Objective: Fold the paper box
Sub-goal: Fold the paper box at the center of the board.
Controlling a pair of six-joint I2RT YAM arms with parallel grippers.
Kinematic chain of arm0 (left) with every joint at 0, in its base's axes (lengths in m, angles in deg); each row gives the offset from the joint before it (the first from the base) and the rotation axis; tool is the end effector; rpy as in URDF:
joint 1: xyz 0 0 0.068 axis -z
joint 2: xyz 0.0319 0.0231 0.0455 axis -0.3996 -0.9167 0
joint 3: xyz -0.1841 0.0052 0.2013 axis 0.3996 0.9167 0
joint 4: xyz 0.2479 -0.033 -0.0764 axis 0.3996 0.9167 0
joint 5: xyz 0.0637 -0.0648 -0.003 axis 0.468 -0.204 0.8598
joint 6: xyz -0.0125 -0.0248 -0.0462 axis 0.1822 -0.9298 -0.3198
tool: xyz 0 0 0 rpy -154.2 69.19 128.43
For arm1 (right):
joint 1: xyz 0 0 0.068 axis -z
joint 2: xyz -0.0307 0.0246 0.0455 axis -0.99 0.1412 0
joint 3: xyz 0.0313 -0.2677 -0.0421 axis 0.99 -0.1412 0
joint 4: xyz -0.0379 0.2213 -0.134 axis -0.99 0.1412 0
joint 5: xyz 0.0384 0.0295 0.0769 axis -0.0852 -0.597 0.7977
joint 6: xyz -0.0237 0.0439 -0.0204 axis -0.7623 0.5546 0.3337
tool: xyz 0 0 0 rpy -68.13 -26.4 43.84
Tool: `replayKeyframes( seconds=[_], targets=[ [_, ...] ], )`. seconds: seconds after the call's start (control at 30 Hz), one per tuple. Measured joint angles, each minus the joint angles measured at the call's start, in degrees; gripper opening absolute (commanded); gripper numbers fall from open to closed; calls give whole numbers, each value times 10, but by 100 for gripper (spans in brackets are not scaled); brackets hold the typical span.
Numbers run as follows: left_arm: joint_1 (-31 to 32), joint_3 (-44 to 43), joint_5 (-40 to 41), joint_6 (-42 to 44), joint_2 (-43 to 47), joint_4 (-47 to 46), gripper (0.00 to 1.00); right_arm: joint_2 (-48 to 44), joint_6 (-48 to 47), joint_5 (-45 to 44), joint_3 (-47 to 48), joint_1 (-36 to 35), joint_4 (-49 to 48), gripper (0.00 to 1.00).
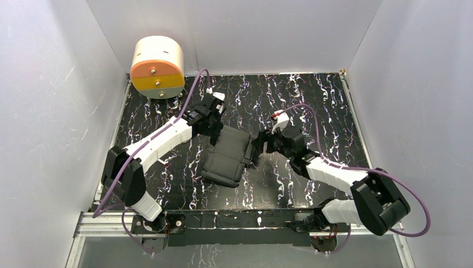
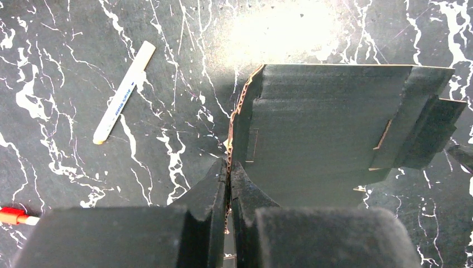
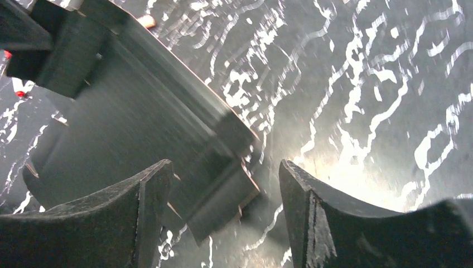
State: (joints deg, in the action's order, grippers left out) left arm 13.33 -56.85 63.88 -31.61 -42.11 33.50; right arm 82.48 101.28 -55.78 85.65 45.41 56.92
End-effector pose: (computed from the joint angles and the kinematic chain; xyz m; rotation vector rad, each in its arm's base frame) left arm 0.2853 -0.2043 0.2820 0.3363 2.3887 -0.1582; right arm 0.2169 0.1608 0.2129 -0.3581 1.8766 0.6308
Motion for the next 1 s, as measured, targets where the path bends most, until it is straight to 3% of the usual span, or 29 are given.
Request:
replayKeyframes(
  seconds=[0.27, 0.53, 0.77, 0.9, 1.0],
  targets=[
    [0, 36, 0, -18, 30, -41, 0, -22, 83, 14, -83, 39, -32, 83],
    [0, 66, -15, -36, 35, -67, 0, 71, 148, 76, -106, 49, -160, 80],
    [0, 76, -32, -51, 47, -90, 0, 146, 188, 125, -106, 49, -260, 64],
    [-4, 88, -42, -60, 49, -102, 0, 168, 207, 151, -106, 50, -308, 41],
    [-13, 96, -51, -66, 50, -108, 2, 171, 223, 170, -106, 59, -340, 30]
  ],
)
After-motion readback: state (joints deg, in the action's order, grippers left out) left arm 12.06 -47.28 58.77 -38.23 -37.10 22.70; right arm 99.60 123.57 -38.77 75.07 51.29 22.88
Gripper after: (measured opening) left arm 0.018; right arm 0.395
